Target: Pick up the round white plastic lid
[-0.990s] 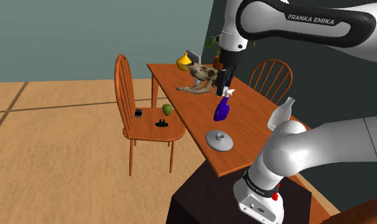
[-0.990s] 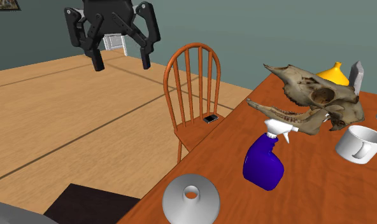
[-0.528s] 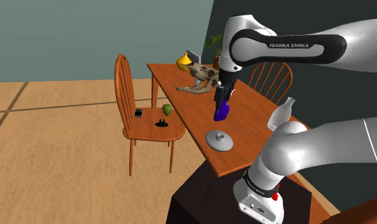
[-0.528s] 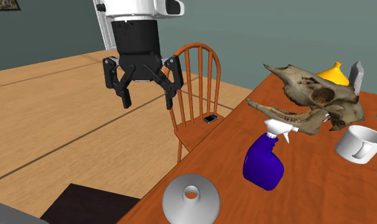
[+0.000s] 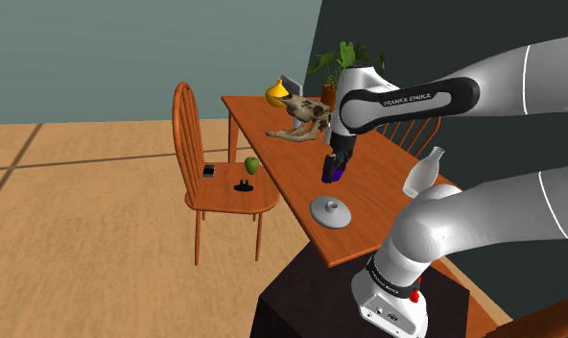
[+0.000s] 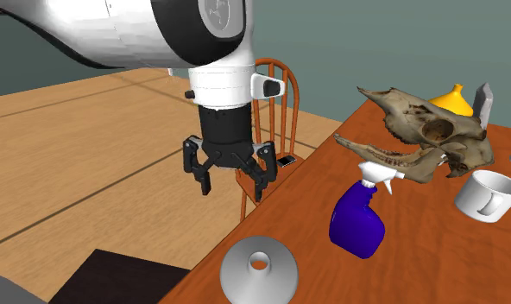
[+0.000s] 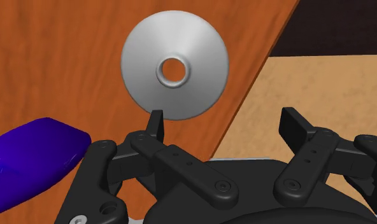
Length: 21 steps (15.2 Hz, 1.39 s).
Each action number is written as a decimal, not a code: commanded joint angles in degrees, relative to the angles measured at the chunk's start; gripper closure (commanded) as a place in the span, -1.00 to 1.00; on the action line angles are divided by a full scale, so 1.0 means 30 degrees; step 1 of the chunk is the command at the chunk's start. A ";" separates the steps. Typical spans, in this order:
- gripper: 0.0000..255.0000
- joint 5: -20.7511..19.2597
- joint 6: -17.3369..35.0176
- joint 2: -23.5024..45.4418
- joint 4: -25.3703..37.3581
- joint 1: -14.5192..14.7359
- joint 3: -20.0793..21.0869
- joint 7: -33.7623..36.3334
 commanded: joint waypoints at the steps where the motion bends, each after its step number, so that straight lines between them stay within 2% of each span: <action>1: -1.00 -0.0337 0.1706 0.1037 -0.0679 -0.0355 -0.0446 0.0051; 9: -1.00 -0.1657 0.8239 0.6454 -0.1952 -0.1861 -0.2464 -0.0226; 16: -1.00 -0.1696 1.1082 0.9032 -0.2224 -0.1752 -0.2720 -0.0140; 19: -1.00 -0.1687 1.1319 0.9260 -0.2234 -0.1741 -0.2736 -0.0139; 20: 1.00 -0.1693 1.1355 0.9289 -0.2239 -0.1747 -0.2744 -0.0146; 21: 1.00 -0.1693 1.1347 0.9288 -0.2231 -0.1750 -0.2749 -0.0155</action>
